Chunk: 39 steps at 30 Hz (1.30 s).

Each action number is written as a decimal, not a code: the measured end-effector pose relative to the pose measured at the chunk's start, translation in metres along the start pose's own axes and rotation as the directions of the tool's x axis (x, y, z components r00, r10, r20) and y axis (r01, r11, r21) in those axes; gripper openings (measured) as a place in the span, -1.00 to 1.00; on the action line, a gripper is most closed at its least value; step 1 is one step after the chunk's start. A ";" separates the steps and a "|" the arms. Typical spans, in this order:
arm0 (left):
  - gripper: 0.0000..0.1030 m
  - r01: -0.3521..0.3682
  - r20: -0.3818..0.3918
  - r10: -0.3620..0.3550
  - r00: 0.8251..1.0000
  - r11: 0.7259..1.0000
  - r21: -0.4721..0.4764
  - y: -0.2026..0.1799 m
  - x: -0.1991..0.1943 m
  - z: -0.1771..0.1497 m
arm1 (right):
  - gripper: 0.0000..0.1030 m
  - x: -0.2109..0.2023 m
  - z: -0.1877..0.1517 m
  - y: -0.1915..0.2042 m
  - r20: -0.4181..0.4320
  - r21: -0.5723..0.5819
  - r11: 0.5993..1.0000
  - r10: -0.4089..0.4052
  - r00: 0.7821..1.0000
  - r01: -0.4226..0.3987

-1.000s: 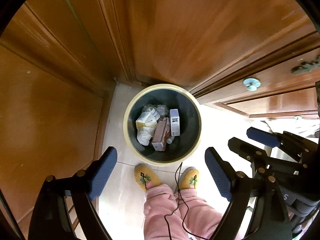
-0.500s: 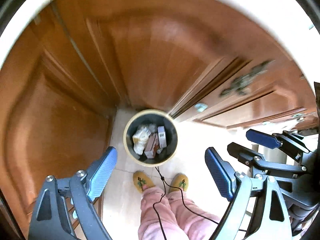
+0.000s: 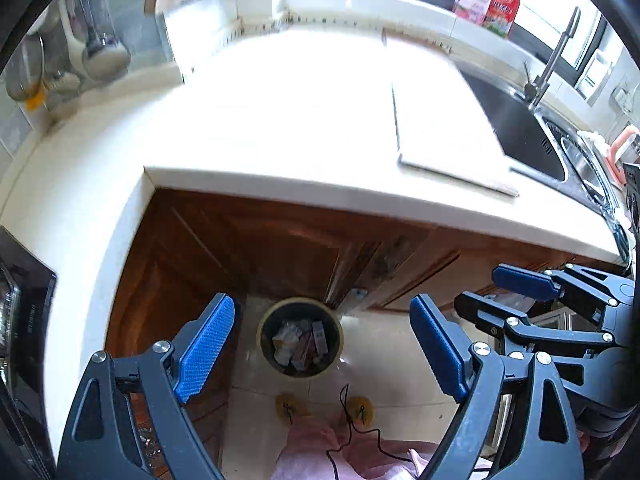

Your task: Collect trash

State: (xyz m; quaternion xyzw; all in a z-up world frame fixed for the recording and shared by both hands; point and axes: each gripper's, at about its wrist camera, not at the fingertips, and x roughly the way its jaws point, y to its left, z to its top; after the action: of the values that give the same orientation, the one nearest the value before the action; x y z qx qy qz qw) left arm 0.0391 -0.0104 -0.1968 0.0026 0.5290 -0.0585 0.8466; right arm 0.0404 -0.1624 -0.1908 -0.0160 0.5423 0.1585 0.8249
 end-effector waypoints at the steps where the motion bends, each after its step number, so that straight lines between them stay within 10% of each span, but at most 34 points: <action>1: 0.72 -0.004 0.012 0.004 1.000 1.000 0.003 -0.004 -0.007 0.003 | -0.10 -0.007 0.002 -0.001 0.013 -0.008 1.000 -0.007 1.000 0.007; 39: 0.98 -0.113 0.317 0.115 0.941 0.993 -0.026 -0.003 -0.152 0.114 | 0.10 -0.160 0.083 -0.007 0.394 0.215 0.976 -0.058 0.917 -0.031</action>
State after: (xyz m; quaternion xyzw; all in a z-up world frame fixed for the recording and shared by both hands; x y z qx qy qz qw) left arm 0.0751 -0.0068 -0.0105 0.0204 0.3850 -0.0069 0.9227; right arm 0.0583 -0.1913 -0.0133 0.1029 0.3773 0.0925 0.9157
